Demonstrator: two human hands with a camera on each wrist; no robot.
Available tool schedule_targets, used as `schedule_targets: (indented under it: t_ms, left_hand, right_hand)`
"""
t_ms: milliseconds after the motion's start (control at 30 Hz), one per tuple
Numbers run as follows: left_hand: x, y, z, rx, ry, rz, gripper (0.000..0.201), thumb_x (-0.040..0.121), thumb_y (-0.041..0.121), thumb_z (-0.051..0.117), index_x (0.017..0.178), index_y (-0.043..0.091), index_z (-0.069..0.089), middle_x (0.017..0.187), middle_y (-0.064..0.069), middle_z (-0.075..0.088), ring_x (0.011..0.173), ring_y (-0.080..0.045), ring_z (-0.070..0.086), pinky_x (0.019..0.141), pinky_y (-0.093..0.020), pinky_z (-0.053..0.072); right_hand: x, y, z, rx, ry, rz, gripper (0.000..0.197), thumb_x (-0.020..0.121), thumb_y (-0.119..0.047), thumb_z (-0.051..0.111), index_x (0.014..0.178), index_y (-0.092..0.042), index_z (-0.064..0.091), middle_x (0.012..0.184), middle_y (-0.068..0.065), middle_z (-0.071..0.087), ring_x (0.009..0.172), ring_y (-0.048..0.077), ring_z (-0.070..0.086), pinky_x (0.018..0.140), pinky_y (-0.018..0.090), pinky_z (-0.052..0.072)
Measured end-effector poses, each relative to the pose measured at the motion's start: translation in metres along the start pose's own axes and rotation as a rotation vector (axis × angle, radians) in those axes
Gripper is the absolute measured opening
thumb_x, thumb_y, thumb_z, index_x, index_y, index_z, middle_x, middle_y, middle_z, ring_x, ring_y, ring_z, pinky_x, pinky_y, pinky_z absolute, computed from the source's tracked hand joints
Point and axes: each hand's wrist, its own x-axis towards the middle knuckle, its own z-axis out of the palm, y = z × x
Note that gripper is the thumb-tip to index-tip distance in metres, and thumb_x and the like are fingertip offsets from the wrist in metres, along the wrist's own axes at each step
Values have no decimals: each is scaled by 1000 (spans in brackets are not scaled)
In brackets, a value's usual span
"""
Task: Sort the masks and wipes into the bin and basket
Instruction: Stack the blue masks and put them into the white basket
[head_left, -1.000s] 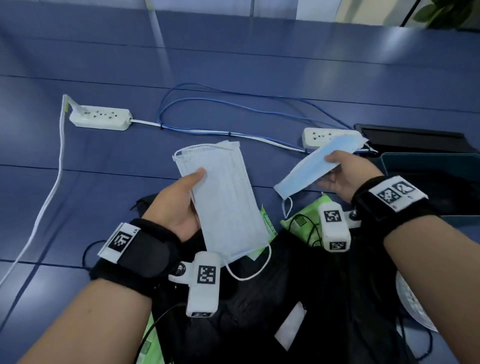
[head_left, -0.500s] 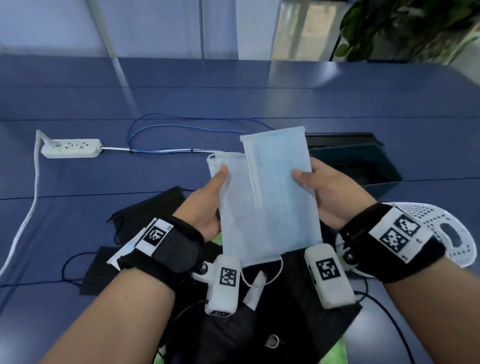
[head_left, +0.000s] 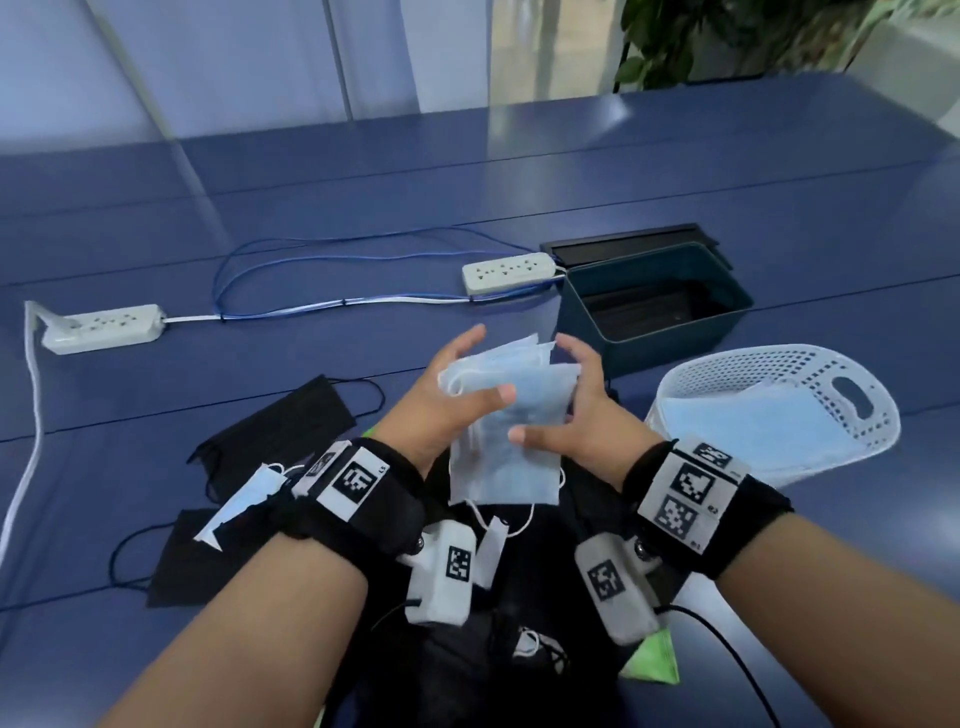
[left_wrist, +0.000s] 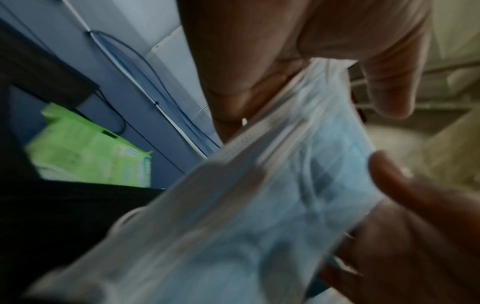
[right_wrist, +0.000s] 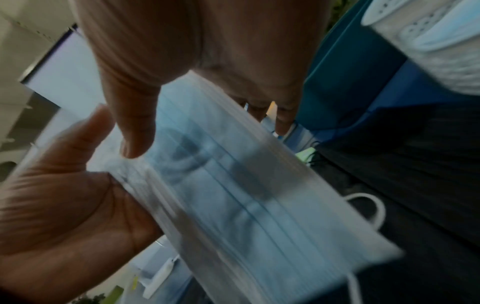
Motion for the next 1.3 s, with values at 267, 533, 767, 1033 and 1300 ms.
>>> schedule_targets:
  t_ms: [267, 533, 767, 1033, 1300]
  left_hand:
    - [-1, -23, 1, 244, -149, -123, 56, 65, 28, 74, 119, 19, 61, 119, -4, 68, 111, -19, 64, 98, -36, 48]
    - [13, 7, 32, 134, 115, -83, 17, 87, 27, 61, 102, 20, 66, 106, -4, 71, 101, -26, 67, 94, -43, 50]
    - [30, 33, 86, -557, 143, -147, 31, 96, 21, 52, 124, 9, 56, 117, -13, 67, 103, -27, 66, 86, -42, 54]
    - [32, 16, 123, -128, -81, -191, 20, 96, 2, 44, 87, 18, 52, 94, -2, 63, 73, -12, 61, 54, -27, 58]
    - [53, -7, 161, 60, 61, -184, 20, 96, -1, 39, 91, 18, 44, 108, -7, 57, 82, -14, 60, 55, -22, 55]
  right_hand:
    - [-6, 10, -5, -306, -163, 120, 86, 84, -14, 68, 148, -18, 11, 137, -9, 42, 123, 3, 43, 88, 1, 35]
    - [-20, -3, -23, -234, 11, 47, 49, 89, -17, 58, 131, -24, 35, 115, -8, 62, 109, 16, 60, 100, 38, 46]
    - [-54, -7, -67, 196, 221, 143, 15, 93, -14, 55, 106, -19, 60, 102, 5, 68, 84, 15, 65, 81, 34, 57]
    - [-85, 8, -146, 598, 736, 78, 22, 97, -23, 49, 115, -17, 57, 99, -8, 70, 80, 12, 69, 66, 30, 56]
    - [-90, 25, -187, 326, 644, 249, 16, 92, -11, 56, 104, -16, 47, 93, 1, 56, 66, 13, 54, 44, 18, 47]
